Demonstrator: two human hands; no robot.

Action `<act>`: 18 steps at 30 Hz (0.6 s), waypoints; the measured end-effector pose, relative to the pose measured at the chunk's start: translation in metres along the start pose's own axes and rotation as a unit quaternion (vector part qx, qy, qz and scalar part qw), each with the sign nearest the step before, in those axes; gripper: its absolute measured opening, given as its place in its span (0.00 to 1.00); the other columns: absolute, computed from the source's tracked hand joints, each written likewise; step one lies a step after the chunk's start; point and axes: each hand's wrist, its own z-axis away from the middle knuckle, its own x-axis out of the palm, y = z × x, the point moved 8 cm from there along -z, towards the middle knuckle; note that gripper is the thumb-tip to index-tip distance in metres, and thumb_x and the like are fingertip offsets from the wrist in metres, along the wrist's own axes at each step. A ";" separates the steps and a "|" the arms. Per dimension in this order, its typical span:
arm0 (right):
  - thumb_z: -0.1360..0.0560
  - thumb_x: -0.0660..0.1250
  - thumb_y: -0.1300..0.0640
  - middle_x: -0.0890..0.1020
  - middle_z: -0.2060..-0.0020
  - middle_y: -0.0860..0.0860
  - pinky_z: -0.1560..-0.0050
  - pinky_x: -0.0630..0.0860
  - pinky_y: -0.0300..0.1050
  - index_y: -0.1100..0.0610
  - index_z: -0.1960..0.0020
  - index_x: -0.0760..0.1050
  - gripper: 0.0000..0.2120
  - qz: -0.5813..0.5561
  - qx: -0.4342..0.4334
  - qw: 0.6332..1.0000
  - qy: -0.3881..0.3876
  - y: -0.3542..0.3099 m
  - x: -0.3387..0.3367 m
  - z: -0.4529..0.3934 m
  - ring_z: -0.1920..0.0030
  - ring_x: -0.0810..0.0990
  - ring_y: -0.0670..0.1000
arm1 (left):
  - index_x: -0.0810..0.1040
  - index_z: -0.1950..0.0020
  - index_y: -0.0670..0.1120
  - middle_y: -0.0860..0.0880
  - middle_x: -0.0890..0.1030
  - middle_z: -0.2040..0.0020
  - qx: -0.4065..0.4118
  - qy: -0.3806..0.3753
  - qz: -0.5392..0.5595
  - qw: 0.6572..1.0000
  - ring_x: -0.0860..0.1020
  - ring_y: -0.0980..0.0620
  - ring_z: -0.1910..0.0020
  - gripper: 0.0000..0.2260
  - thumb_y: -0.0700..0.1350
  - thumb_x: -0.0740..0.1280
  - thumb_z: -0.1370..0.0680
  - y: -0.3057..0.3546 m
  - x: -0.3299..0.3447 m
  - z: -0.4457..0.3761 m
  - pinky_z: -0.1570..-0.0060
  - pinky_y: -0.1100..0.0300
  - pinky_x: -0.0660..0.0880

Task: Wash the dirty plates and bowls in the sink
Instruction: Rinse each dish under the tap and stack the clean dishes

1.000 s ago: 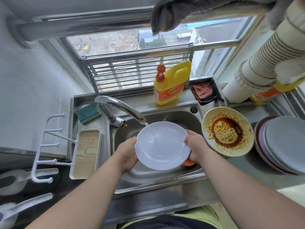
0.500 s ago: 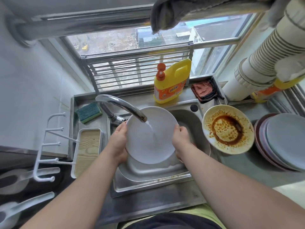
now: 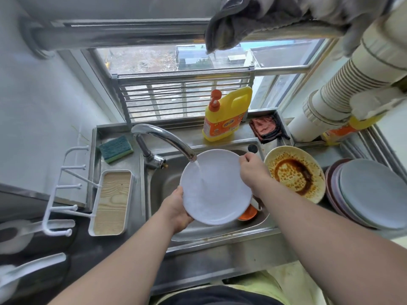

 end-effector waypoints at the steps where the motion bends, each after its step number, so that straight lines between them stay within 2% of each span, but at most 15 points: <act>1: 0.15 0.55 0.49 0.79 0.51 0.55 0.55 0.72 0.49 0.52 0.51 0.73 0.12 0.001 0.009 1.000 0.001 0.002 -0.004 0.003 0.50 0.77 0.58 | 0.80 0.33 0.47 0.44 0.87 0.41 -0.002 -0.001 0.000 1.000 0.88 0.42 0.50 0.15 0.52 0.60 0.13 -0.003 0.003 0.002 0.63 0.47 0.84; 3: 0.15 0.56 0.53 0.78 0.52 0.55 0.53 0.72 0.50 0.55 0.47 0.75 0.11 -0.025 0.053 0.998 -0.006 0.012 -0.010 0.005 0.48 0.76 0.59 | 0.82 0.36 0.45 0.43 0.87 0.43 -0.013 0.000 -0.006 1.000 0.87 0.41 0.49 0.15 0.52 0.62 0.14 -0.008 0.006 0.007 0.60 0.46 0.85; 5: 0.17 0.61 0.55 0.77 0.54 0.54 0.52 0.75 0.49 0.59 0.40 0.77 0.11 -0.057 0.110 0.991 -0.058 0.027 -0.002 0.008 0.48 0.77 0.58 | 0.84 0.39 0.44 0.43 0.87 0.44 -0.022 0.003 -0.002 1.000 0.87 0.42 0.50 0.13 0.51 0.67 0.17 -0.010 0.003 0.009 0.55 0.45 0.86; 7: 0.21 0.62 0.57 0.81 0.55 0.55 0.50 0.78 0.48 0.59 0.41 0.77 0.12 -0.089 0.208 0.971 -0.082 0.047 0.007 0.014 0.53 0.81 0.58 | 0.85 0.40 0.42 0.44 0.88 0.46 -0.029 0.020 0.033 0.999 0.88 0.44 0.56 0.13 0.49 0.65 0.16 -0.011 -0.006 0.007 0.53 0.47 0.85; 9: 0.22 0.58 0.60 0.85 0.58 0.57 0.54 0.84 0.52 0.64 0.42 0.79 0.14 -0.169 0.275 0.942 -0.097 0.064 0.013 0.027 0.57 0.85 0.59 | 0.83 0.41 0.39 0.42 0.87 0.51 -0.061 0.047 0.066 0.995 0.87 0.44 0.64 0.16 0.49 0.62 0.14 -0.014 -0.017 0.007 0.60 0.49 0.84; 10: 0.20 0.57 0.62 0.86 0.59 0.60 0.60 0.86 0.56 0.66 0.42 0.78 0.14 -0.193 0.289 0.931 -0.112 0.068 0.018 0.034 0.58 0.86 0.61 | 0.81 0.40 0.37 0.40 0.86 0.55 -0.082 0.060 0.068 0.993 0.85 0.43 0.69 0.17 0.49 0.61 0.14 -0.017 -0.022 0.007 0.67 0.50 0.85; 12: 0.17 0.53 0.64 0.84 0.58 0.64 0.70 0.84 0.61 0.70 0.44 0.76 0.15 -0.216 0.306 0.920 -0.116 0.073 0.020 0.047 0.61 0.86 0.63 | 0.78 0.38 0.35 0.37 0.82 0.59 -0.118 0.079 0.024 0.990 0.81 0.42 0.75 0.17 0.47 0.58 0.14 -0.022 -0.035 0.005 0.80 0.55 0.79; 14: 0.16 0.52 0.65 0.82 0.58 0.66 0.80 0.79 0.56 0.73 0.44 0.74 0.15 -0.235 0.325 0.908 -0.120 0.077 0.020 0.057 0.69 0.85 0.64 | 0.78 0.39 0.33 0.35 0.81 0.61 -0.148 0.083 -0.041 0.985 0.80 0.42 0.77 0.17 0.43 0.56 0.15 -0.031 -0.048 0.000 0.82 0.57 0.77; 15: 0.16 0.52 0.64 0.82 0.57 0.67 0.81 0.78 0.52 0.73 0.43 0.74 0.16 -0.245 0.334 0.903 -0.118 0.080 0.020 0.061 0.72 0.84 0.64 | 0.78 0.42 0.31 0.35 0.82 0.62 -0.159 0.086 -0.075 0.981 0.80 0.42 0.77 0.16 0.41 0.56 0.15 -0.036 -0.053 0.000 0.82 0.57 0.77; 16: 0.16 0.51 0.64 0.81 0.57 0.67 0.78 0.80 0.51 0.73 0.42 0.73 0.16 -0.240 0.331 0.905 -0.116 0.081 0.019 0.064 0.72 0.84 0.64 | 0.79 0.45 0.29 0.35 0.82 0.63 -0.169 0.089 -0.108 0.976 0.81 0.42 0.77 0.15 0.39 0.56 0.16 -0.042 -0.056 0.000 0.82 0.56 0.78; 18: 0.16 0.51 0.65 0.82 0.56 0.65 0.61 0.86 0.58 0.72 0.42 0.74 0.16 -0.237 0.309 0.913 -0.120 0.079 0.018 0.066 0.63 0.85 0.64 | 0.78 0.46 0.28 0.35 0.83 0.63 -0.159 0.098 -0.147 0.971 0.82 0.42 0.76 0.13 0.35 0.56 0.16 -0.049 -0.057 -0.002 0.81 0.55 0.78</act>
